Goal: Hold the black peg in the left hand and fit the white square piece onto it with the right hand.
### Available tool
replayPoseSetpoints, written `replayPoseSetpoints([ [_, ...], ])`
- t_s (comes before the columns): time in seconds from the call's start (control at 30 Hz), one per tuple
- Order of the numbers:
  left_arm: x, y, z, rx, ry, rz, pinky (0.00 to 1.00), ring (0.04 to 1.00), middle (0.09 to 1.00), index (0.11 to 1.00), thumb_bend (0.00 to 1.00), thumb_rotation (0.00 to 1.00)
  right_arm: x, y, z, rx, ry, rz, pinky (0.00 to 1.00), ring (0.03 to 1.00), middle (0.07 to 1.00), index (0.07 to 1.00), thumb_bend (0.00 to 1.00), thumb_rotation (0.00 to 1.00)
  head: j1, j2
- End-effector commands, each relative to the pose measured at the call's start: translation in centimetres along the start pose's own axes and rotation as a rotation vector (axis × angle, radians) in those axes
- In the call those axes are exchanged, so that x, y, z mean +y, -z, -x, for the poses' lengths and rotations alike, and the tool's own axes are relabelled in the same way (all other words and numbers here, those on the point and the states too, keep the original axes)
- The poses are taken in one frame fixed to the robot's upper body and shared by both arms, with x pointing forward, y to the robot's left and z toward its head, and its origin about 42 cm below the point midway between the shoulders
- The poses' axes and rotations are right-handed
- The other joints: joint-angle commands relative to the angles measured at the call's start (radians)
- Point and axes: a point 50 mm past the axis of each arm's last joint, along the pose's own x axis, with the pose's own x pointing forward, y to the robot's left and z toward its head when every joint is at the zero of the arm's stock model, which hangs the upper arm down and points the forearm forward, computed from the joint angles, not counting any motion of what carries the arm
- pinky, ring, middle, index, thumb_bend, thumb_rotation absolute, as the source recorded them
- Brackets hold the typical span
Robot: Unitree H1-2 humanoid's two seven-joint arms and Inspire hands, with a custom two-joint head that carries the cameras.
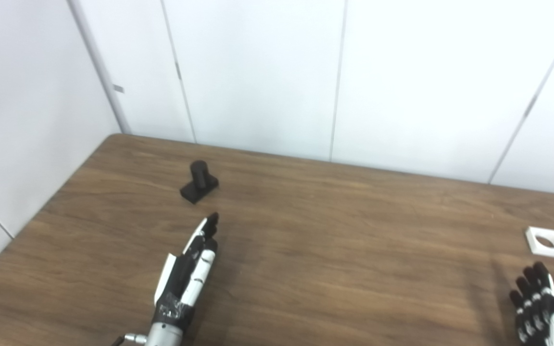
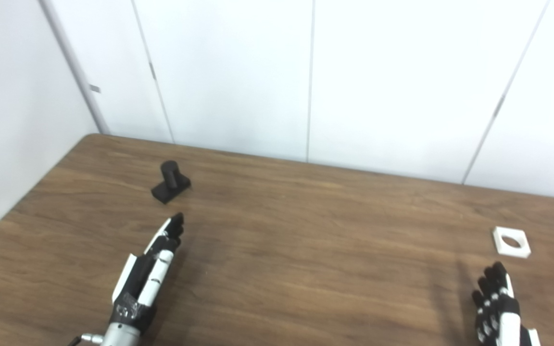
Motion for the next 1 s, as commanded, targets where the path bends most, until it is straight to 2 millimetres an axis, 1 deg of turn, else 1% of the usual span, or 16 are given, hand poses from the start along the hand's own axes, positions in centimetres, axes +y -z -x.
replayPoseSetpoints([
  [0.0,-0.9,1.5,1.5,0.047,-0.019,0.034,1.00,0.996,0.985,0.972,0.40,0.79,-0.8,1.0,1.0,0.019,-0.003,0.010,1.00,1.000,1.000,1.000,0.55,1.00,0.001,0.001],
  [0.13,-0.9,1.3,1.7,0.057,-0.026,0.015,1.00,0.992,0.979,0.970,0.42,0.76,-0.9,0.9,1.0,0.019,0.002,0.010,1.00,1.000,0.993,0.993,0.55,1.00,-0.012,0.015],
  [0.2,-1.0,0.9,1.7,0.055,-0.035,-0.007,1.00,0.986,0.976,0.969,0.44,0.75,-0.9,0.8,1.0,0.018,0.005,-0.002,1.00,1.000,0.992,0.990,0.55,1.00,-0.020,0.032],
  [0.27,-1.0,0.6,1.7,0.052,-0.043,-0.036,1.00,0.981,0.973,0.967,0.46,0.71,-0.9,0.6,1.0,0.020,0.010,-0.004,1.00,1.000,0.992,0.985,0.55,1.00,-0.020,0.035],
  [0.33,-1.0,0.1,1.8,0.057,-0.064,-0.102,0.97,0.960,0.954,0.953,0.50,0.63,-0.9,0.5,1.1,0.019,0.017,0.009,1.00,1.000,0.991,0.990,0.55,1.00,-0.022,0.041],
  [0.37,-1.0,-0.3,1.7,0.057,-0.077,-0.151,0.95,0.953,0.948,0.947,0.51,0.62,-0.9,0.4,1.1,0.019,0.021,0.013,1.00,1.000,0.990,0.990,0.54,1.00,-0.025,0.047],
  [0.43,-0.9,-1.1,1.5,0.052,-0.104,-0.204,0.92,0.935,0.933,0.932,0.56,0.46,-0.8,0.4,1.2,0.022,0.021,0.017,1.00,0.994,0.985,0.985,0.54,1.00,-0.027,0.049],
  [0.5,-0.6,-2.0,0.8,0.045,-0.133,-0.288,0.91,0.924,0.924,0.923,0.61,0.33,-0.8,0.4,1.3,0.026,0.021,0.012,1.00,0.996,0.986,0.986,0.55,1.00,-0.028,0.051],
  [0.57,0.0,-2.6,0.0,0.042,-0.151,-0.363,0.87,0.905,0.913,0.914,0.67,0.27,-0.8,0.4,1.3,0.026,0.023,0.011,1.00,0.995,0.987,0.987,0.54,1.00,-0.031,0.054],
  [0.6,0.4,-3.0,-0.5,0.036,-0.157,-0.395,0.87,0.903,0.910,0.912,0.71,0.24,-0.7,0.4,1.3,0.023,0.023,0.010,1.00,0.996,0.987,0.989,0.54,1.00,-0.033,0.055],
  [0.63,0.7,-3.3,-0.9,0.032,-0.161,-0.413,0.87,0.903,0.910,0.912,0.71,0.23,-0.7,0.4,1.3,0.021,0.023,0.009,1.00,0.995,0.986,0.990,0.53,1.00,-0.034,0.056],
  [0.7,1.6,-3.9,-2.1,0.020,-0.181,-0.465,0.88,0.907,0.914,0.913,0.73,0.21,-0.5,0.4,1.3,0.019,0.021,0.008,1.00,0.996,0.986,0.988,0.54,0.99,-0.038,0.060],
  [0.77,2.3,-4.4,-3.1,0.009,-0.199,-0.512,0.85,0.896,0.909,0.904,0.73,0.19,-0.4,0.3,1.3,0.016,0.021,0.004,1.00,0.996,0.986,0.988,0.55,0.99,-0.040,0.061],
  [0.87,3.4,-5.2,-4.7,0.020,-0.213,-0.579,0.82,0.885,0.907,0.897,0.74,0.19,-0.3,0.3,1.3,0.011,0.027,0.003,1.00,0.993,0.987,0.992,0.52,0.99,-0.040,0.061],
  [0.9,3.7,-5.4,-5.2,0.031,-0.215,-0.598,0.85,0.912,0.929,0.912,0.77,0.24,-0.2,0.2,1.3,0.012,0.028,0.008,1.00,0.994,0.985,0.993,0.51,1.00,-0.042,0.063],
  [0.97,4.5,-5.6,-6.2,0.037,-0.218,-0.628,0.92,0.963,0.964,0.931,0.81,0.27,-0.1,0.1,1.3,0.015,0.030,0.014,1.00,0.996,0.986,0.995,0.52,1.00,-0.042,0.064],
])
